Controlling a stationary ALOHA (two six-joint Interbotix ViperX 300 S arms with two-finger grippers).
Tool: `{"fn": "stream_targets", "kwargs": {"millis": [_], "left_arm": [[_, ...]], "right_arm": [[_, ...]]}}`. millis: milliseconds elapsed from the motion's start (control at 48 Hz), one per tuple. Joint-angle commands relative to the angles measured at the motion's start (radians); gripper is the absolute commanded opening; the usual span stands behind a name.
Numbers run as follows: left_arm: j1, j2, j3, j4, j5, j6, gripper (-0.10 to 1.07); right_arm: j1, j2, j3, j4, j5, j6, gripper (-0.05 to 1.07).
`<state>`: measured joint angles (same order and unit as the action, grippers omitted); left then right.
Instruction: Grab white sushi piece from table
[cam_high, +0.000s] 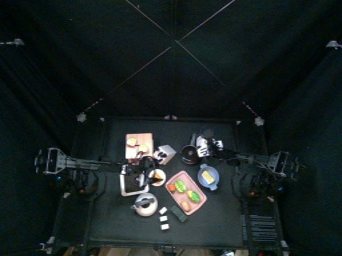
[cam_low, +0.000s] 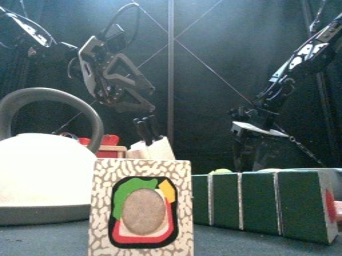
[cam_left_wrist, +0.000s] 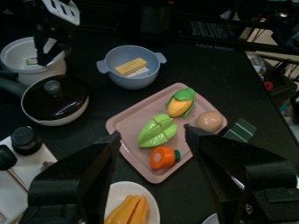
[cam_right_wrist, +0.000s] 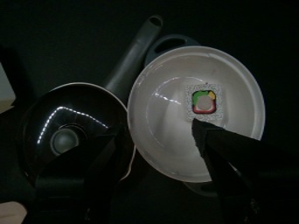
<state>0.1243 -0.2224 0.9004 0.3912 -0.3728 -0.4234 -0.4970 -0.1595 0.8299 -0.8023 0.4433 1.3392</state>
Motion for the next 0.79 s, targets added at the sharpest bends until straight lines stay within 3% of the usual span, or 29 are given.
{"fn": "stream_targets", "kwargs": {"millis": [0,167,354,542,771], "left_arm": [[-0.005,0.003,-0.009,0.017,0.011,0.002,0.94],[-0.064,0.003,-0.043,0.063,0.106,0.002,0.94],[-0.19,0.028,-0.109,0.038,0.327,-0.006,0.94],[-0.295,0.086,-0.206,-0.075,0.569,-0.015,0.94],[-0.368,0.196,-0.347,-0.265,0.772,-0.017,0.94]], "right_arm": [[0.017,-0.034,-0.023,0.002,-0.005,-0.002,0.93],[0.074,-0.081,-0.012,0.0,-0.005,-0.002,0.93],[0.118,-0.135,0.023,0.014,-0.005,0.002,0.93],[0.149,-0.178,0.064,0.025,-0.017,0.0,0.93],[0.206,-0.218,0.123,0.026,-0.057,0.011,0.93]]}}
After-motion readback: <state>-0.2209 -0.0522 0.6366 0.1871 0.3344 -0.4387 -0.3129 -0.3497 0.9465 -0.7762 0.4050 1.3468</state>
